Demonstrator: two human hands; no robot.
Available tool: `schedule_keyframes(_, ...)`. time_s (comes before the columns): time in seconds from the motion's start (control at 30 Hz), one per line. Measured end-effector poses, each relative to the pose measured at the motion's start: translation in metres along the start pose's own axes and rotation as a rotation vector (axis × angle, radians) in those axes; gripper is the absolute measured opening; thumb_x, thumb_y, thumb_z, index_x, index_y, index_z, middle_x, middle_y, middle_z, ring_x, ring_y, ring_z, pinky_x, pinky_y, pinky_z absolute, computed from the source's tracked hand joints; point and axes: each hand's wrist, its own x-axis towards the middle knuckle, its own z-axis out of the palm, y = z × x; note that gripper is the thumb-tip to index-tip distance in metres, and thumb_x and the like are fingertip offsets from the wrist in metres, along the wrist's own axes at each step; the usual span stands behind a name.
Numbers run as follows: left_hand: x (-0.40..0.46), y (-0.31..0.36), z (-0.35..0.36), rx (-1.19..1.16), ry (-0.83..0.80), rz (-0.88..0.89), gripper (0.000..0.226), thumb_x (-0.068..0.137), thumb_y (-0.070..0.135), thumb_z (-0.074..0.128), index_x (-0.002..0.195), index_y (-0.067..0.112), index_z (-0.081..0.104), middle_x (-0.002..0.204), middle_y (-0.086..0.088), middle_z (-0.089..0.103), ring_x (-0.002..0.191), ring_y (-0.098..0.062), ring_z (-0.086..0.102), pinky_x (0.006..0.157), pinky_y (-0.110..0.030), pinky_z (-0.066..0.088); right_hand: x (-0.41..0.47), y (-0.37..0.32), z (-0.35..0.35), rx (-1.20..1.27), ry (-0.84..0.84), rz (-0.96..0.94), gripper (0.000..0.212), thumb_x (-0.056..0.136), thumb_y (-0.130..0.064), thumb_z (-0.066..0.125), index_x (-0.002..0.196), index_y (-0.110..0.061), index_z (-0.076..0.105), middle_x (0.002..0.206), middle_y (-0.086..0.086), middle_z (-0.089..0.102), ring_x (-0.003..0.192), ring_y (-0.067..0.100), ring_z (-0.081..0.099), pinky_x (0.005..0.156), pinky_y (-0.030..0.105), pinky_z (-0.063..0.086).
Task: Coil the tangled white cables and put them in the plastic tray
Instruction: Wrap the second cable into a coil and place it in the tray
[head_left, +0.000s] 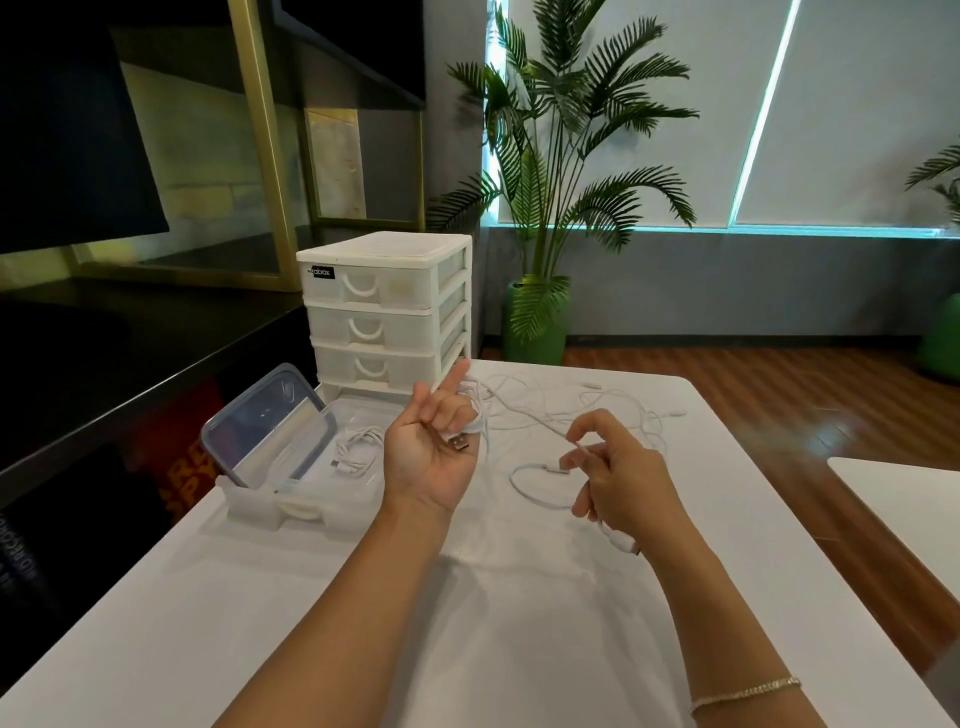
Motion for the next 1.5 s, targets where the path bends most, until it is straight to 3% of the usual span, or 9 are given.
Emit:
schedule_keyframes(0.27,0.005,0.000,0.006,0.238,0.128,0.112,0.039,0.103,0.025,0.026,0.100,-0.006,0.049,0.048,0.002,0.043,0.043,-0.009,0.038,0.044,-0.016,0.039,-0.005,-0.001,0.006,-0.266,-0.174,-0.139,0.031,0.097,-0.009,0.043,0.111,-0.023,0.066,0.096,-0.005,0.064,0.056,0.005,0.053,0.048,0.012,0.045)
schedule_keyframes(0.47,-0.006,-0.014,0.010,1.291,0.197,0.254,0.037,0.102,0.025,0.034,0.073,0.010,0.052,0.053,0.003,0.050,0.061,-0.014,0.044,0.076,-0.026,0.039,-0.012,-0.008,-0.001,-0.279,-0.189,-0.230,0.024,0.093,-0.014,0.053,0.109,-0.019,0.069,0.101,-0.001,0.072,0.074,0.000,0.057,0.063,0.001,0.041)
schedule_keyframes(0.6,-0.011,-0.023,0.007,1.771,0.080,0.311,0.029,0.101,0.027,0.031,0.098,0.010,0.053,0.076,0.005,0.060,0.068,-0.008,0.055,0.066,-0.017,0.047,-0.016,-0.011,-0.004,-0.309,-0.218,-0.271,0.024,0.092,-0.016,0.055,0.111,-0.021,0.069,0.102,-0.004,0.072,0.070,-0.004,0.056,0.068,0.000,0.041)
schedule_keyframes(0.67,-0.009,-0.024,0.008,1.683,0.128,0.273,0.025,0.101,0.026,0.032,0.099,0.014,0.053,0.082,0.005,0.065,0.070,-0.008,0.060,0.064,-0.013,0.050,-0.016,-0.012,-0.004,-0.355,-0.231,-0.271,0.025,0.092,-0.015,0.054,0.110,-0.023,0.069,0.101,-0.005,0.072,0.076,-0.001,0.057,0.077,0.010,0.047)
schedule_keyframes(0.8,-0.005,-0.017,0.016,1.055,0.296,0.140,0.028,0.100,0.019,0.039,0.102,0.000,0.060,0.080,-0.002,0.067,0.072,-0.015,0.063,0.070,-0.025,0.052,-0.017,-0.011,-0.005,-0.401,-0.242,-0.245,0.026,0.091,-0.011,0.054,0.106,-0.024,0.071,0.098,-0.006,0.073,0.077,0.000,0.060,0.082,0.019,0.052)
schedule_keyframes(0.97,-0.012,-0.025,0.009,1.841,0.100,0.140,0.034,0.101,0.026,0.032,0.100,0.004,0.058,0.078,0.003,0.065,0.075,-0.011,0.062,0.081,-0.027,0.052,-0.018,-0.011,-0.005,-0.369,-0.221,-0.280,0.020,0.091,-0.019,0.056,0.102,-0.021,0.072,0.093,-0.007,0.073,0.065,-0.005,0.056,0.075,0.013,0.047)
schedule_keyframes(1.13,-0.013,-0.031,0.007,2.226,-0.127,0.021,0.025,0.101,0.032,0.031,0.085,0.017,0.044,0.082,-0.004,0.064,0.071,-0.014,0.058,0.071,-0.027,0.047,-0.015,-0.008,-0.014,-0.451,-0.148,-0.206,0.019,0.092,-0.023,0.053,0.099,-0.026,0.070,0.092,-0.006,0.073,0.083,0.011,0.065,0.082,0.033,0.054)
schedule_keyframes(1.37,-0.019,-0.031,0.011,1.764,-0.262,-0.496,0.057,0.102,0.028,0.011,0.081,0.007,0.060,0.041,0.008,0.040,0.045,-0.008,0.036,0.055,-0.020,0.037,-0.016,-0.013,-0.015,-0.495,0.121,-0.339,0.020,0.094,-0.022,0.047,0.102,-0.023,0.066,0.098,-0.006,0.068,0.088,0.014,0.059,0.076,0.028,0.050)
schedule_keyframes(1.5,-0.020,-0.026,0.009,1.414,-0.390,-0.679,0.037,0.082,0.025,0.025,0.071,0.005,0.055,0.038,0.007,0.034,0.037,-0.007,0.029,0.042,-0.018,0.030,-0.014,-0.011,-0.010,-0.134,0.177,-0.316,0.014,0.093,-0.016,0.051,0.093,-0.018,0.065,0.083,-0.007,0.065,0.074,0.009,0.059,0.069,0.017,0.046)
